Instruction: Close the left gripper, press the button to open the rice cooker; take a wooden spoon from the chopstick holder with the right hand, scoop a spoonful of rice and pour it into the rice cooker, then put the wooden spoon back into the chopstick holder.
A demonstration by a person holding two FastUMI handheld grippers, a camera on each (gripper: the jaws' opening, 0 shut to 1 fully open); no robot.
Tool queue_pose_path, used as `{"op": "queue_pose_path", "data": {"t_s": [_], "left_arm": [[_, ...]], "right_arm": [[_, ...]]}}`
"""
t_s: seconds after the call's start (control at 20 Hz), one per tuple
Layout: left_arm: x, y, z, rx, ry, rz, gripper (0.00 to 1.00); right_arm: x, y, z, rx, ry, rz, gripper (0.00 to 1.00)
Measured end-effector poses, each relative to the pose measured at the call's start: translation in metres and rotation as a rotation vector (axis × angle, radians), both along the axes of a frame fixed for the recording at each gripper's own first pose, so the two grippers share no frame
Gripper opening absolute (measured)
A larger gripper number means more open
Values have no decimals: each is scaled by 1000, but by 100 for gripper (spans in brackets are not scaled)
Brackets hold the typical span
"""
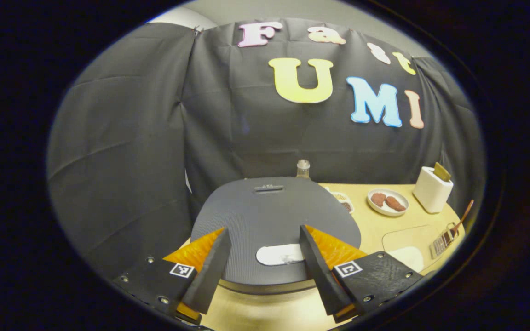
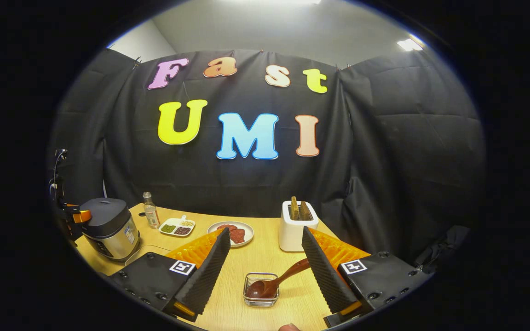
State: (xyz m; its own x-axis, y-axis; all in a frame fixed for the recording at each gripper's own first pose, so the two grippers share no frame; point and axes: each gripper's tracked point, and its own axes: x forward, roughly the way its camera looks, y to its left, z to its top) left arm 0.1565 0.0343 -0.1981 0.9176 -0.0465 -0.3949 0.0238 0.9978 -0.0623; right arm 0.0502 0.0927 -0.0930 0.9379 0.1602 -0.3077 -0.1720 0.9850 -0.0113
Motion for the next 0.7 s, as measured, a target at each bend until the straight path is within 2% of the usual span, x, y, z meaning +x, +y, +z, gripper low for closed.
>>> {"op": "queue_pose_path", "data": {"t_s": [0.1, 0.3, 0.4, 0.45, 0.5, 0.65, 0.7], "left_arm": [[-5, 0, 9, 11, -32, 8, 94], [-20, -2, 60, -7, -132, 56, 89], [-37, -11, 100, -14, -199, 61, 90], [-47, -16, 121, -10, -235, 61, 90], [-58, -21, 140, -1, -266, 61, 89], [-96, -36, 186, 37, -351, 63, 89], [-109, -40, 195, 49, -368, 62, 89]], "right_arm": [[1, 1, 8, 7, -16, 8, 99], [-1, 1, 26, 14, -55, 43, 99], [-3, 2, 38, 27, -83, 72, 98], [-4, 4, 45, 39, -98, 87, 94], [-6, 3, 49, 52, -109, 99, 99], [-12, 3, 61, 92, -145, 143, 99], [-14, 2, 66, 103, -163, 158, 94]]}}
